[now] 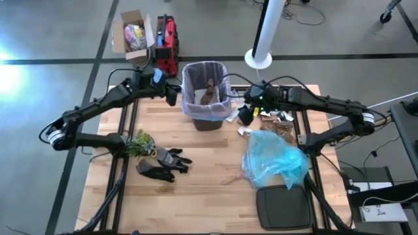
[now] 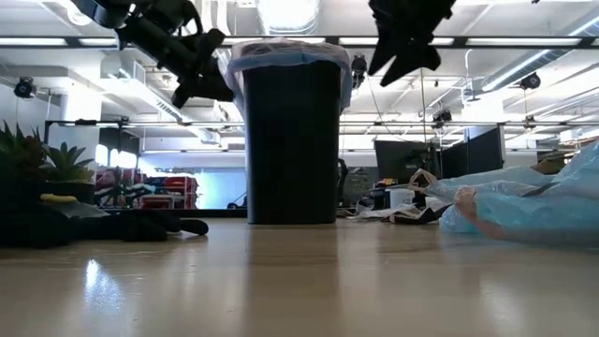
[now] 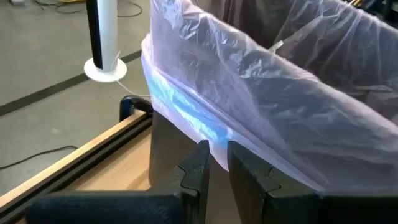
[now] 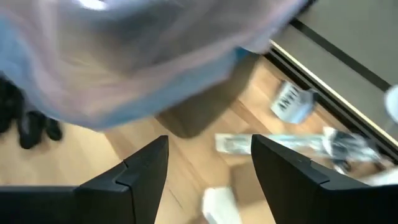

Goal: Place trash/remove bag and relplace
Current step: Adjust the trash bin, then put the white paper into the trash bin, then adjust the trash bin, then put the brown napkin into the trash bin

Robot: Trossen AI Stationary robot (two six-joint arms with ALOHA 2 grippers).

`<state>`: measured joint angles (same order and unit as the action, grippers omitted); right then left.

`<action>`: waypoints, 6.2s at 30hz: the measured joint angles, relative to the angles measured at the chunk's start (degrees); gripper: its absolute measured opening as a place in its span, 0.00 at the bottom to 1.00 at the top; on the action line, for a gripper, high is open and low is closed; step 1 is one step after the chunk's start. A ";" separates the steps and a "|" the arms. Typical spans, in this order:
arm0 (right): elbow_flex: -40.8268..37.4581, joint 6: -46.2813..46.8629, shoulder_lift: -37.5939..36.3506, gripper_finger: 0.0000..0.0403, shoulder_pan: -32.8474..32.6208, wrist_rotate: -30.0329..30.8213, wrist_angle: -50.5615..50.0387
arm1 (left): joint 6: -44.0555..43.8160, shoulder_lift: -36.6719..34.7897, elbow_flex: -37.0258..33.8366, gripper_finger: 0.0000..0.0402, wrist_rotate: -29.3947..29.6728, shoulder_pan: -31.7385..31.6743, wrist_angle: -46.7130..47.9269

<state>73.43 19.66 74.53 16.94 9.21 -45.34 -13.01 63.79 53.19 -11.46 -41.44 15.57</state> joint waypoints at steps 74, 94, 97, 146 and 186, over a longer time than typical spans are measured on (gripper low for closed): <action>-26.60 23.71 16.99 0.35 37.67 -6.85 32.05 | -7.02 -16.94 -0.07 0.11 1.70 0.08 12.29; -26.60 12.70 -10.17 0.00 33.40 -14.50 14.07 | -7.43 -13.68 -0.09 0.11 -1.27 0.08 7.27; -26.58 14.88 -17.97 0.00 31.38 -14.65 13.08 | -7.66 -13.73 -0.09 0.11 -3.38 0.08 3.46; 26.05 2.18 15.80 0.20 5.43 -7.73 16.29 | -16.01 -15.12 5.95 0.11 -22.29 0.19 -17.53; 12.50 6.15 6.76 0.30 0.33 9.31 -13.02 | -14.50 -20.60 5.92 0.11 -22.22 0.19 -11.04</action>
<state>85.92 25.81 81.30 17.27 18.51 -58.36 -27.51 43.19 59.11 -33.68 -41.25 4.54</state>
